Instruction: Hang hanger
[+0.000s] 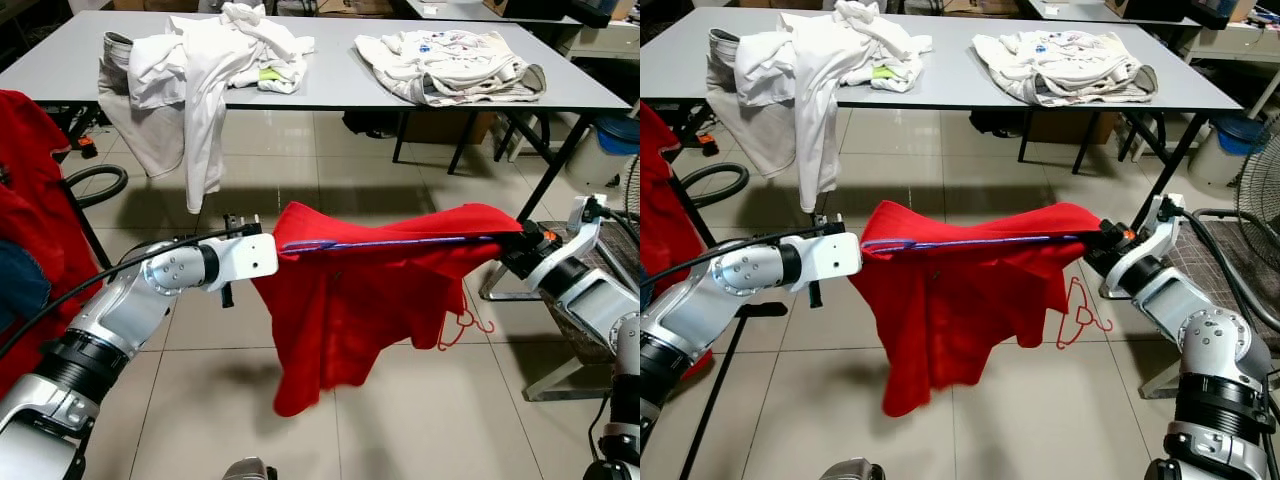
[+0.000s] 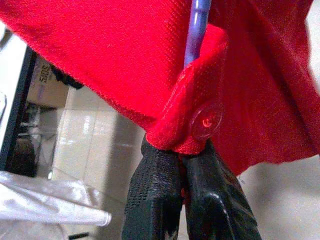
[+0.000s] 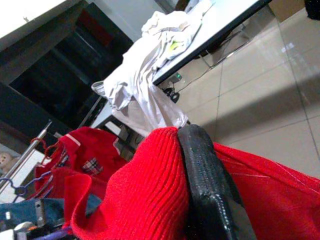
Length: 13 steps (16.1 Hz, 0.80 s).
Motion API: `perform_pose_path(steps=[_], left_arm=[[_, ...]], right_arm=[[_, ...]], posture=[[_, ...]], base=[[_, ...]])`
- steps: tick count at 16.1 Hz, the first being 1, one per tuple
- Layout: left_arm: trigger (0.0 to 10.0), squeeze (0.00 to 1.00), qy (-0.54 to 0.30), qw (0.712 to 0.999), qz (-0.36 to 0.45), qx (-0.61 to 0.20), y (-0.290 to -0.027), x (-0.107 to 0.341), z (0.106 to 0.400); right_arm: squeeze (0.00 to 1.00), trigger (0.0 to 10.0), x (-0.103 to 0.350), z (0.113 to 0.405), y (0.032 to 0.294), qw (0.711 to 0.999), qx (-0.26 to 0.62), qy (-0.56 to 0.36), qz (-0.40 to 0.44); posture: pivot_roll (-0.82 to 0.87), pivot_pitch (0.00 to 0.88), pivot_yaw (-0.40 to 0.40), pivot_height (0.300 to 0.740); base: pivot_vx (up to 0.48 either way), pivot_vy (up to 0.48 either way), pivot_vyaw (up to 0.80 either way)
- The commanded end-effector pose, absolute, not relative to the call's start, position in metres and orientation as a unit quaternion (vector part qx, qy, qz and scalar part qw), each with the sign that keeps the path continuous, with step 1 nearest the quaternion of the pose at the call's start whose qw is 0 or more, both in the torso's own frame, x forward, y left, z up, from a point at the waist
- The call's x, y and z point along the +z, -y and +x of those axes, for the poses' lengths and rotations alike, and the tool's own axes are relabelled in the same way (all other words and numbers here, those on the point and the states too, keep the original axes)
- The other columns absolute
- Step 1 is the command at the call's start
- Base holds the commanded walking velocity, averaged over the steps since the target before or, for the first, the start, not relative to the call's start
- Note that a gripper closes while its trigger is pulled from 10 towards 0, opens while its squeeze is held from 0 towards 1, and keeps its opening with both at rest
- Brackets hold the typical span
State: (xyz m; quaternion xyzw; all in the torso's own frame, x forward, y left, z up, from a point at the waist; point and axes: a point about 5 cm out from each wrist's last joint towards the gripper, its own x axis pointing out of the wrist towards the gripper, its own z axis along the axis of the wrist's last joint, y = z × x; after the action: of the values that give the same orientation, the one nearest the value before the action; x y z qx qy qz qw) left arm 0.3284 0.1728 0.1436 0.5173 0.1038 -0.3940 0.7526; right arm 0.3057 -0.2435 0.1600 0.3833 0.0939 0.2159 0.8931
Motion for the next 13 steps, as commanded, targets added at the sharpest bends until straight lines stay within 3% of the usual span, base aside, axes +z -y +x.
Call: perform_pose_path(steps=[1, 2, 5, 9, 11, 13], left_arm=[[0.0, 0.00, -0.224, 0.728, 0.580, -0.290, -0.235, 0.128, 0.326], [0.0, 0.00, -0.228, 0.736, 0.591, -0.241, -0.245, 0.132, 0.330], [0.0, 0.00, -0.244, 0.740, 0.595, -0.195, -0.253, 0.129, 0.333], [0.0, 0.00, -0.299, 0.729, 0.581, -0.204, -0.243, 0.108, 0.340], [0.0, 0.00, -0.317, 0.720, 0.580, -0.211, -0.241, 0.105, 0.343], [0.0, 0.00, -0.334, 0.706, 0.581, -0.229, -0.231, 0.103, 0.350]], right_arm=[[0.00, 0.0, 0.185, 0.305, 0.271, 0.908, 0.178, -0.032, 0.377], [0.00, 0.0, 0.186, 0.306, 0.269, 0.907, 0.182, -0.033, 0.378], [0.00, 0.0, 0.188, 0.306, 0.255, 0.901, 0.207, -0.038, 0.379], [0.00, 0.0, 0.190, 0.308, 0.225, 0.889, 0.250, -0.055, 0.379], [0.00, 0.0, 0.184, 0.309, 0.220, 0.898, 0.243, -0.074, 0.359], [0.00, 0.0, 0.163, 0.312, 0.207, 0.929, 0.216, -0.135, 0.269]], posture=[[0.03, 0.024, -0.032, 0.740], [0.03, 0.025, -0.032, 0.740], [0.03, 0.028, -0.039, 0.740], [0.04, 0.033, -0.052, 0.740], [0.04, 0.034, -0.051, 0.740], [0.03, 0.037, -0.043, 0.740]], base=[[0.000, 0.000, 0.00], [0.000, 0.000, 0.00], [0.000, 0.000, 0.00], [0.000, 0.000, 0.00], [0.000, 0.000, 0.00], [0.000, 0.000, 0.00]])
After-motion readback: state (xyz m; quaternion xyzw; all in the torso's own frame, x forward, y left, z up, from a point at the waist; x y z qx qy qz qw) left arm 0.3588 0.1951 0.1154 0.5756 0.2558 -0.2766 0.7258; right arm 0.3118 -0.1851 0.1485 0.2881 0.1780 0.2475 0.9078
